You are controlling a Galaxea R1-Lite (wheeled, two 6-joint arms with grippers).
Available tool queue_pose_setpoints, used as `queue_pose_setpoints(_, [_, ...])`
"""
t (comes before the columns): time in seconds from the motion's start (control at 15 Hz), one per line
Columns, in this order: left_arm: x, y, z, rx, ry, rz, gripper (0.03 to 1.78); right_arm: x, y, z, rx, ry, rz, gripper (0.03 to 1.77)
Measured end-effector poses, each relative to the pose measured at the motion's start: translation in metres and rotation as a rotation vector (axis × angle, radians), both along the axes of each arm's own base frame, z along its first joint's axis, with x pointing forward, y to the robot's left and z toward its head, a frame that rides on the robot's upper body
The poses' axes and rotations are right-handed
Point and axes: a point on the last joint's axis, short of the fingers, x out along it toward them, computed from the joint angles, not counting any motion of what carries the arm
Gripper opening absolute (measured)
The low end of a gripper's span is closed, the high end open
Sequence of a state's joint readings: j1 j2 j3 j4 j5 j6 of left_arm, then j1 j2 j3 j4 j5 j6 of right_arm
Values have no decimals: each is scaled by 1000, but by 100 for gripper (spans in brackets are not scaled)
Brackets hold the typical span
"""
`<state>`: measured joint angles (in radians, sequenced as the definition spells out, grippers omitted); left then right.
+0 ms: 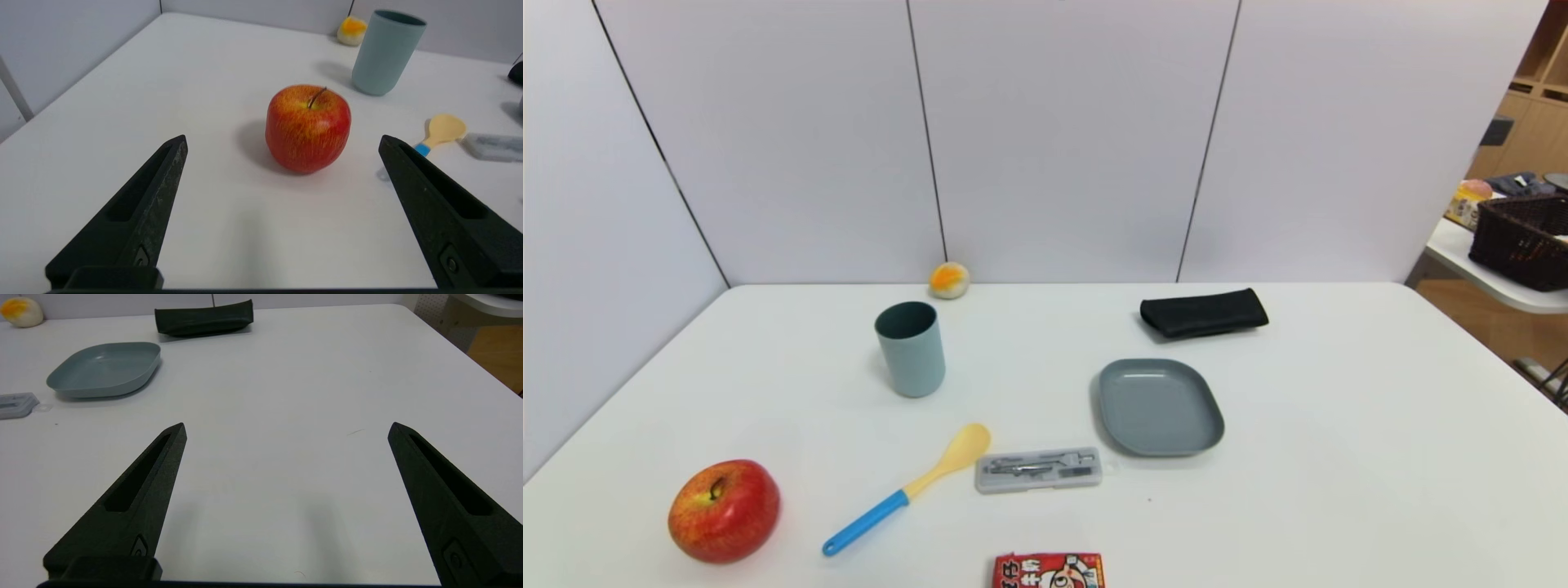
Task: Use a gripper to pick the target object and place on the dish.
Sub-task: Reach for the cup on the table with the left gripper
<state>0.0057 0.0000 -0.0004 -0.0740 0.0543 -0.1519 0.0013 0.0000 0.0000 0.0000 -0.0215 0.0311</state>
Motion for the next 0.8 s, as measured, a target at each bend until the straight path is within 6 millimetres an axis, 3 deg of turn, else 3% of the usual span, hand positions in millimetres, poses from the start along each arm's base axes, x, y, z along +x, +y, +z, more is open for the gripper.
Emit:
queue_pose_setpoints(0.27, [-7,0,28,29,-223,3,169,0,0,0,0,0,0,171])
queue_pose_setpoints(0.53, [-16,-1,57,96,-272,-23,169,0,0,0,0,0,0,171])
queue_pose_setpoints(0.8, [-9,-2,114,147,-265,-77,169,0,0,0,-1,0,0,171])
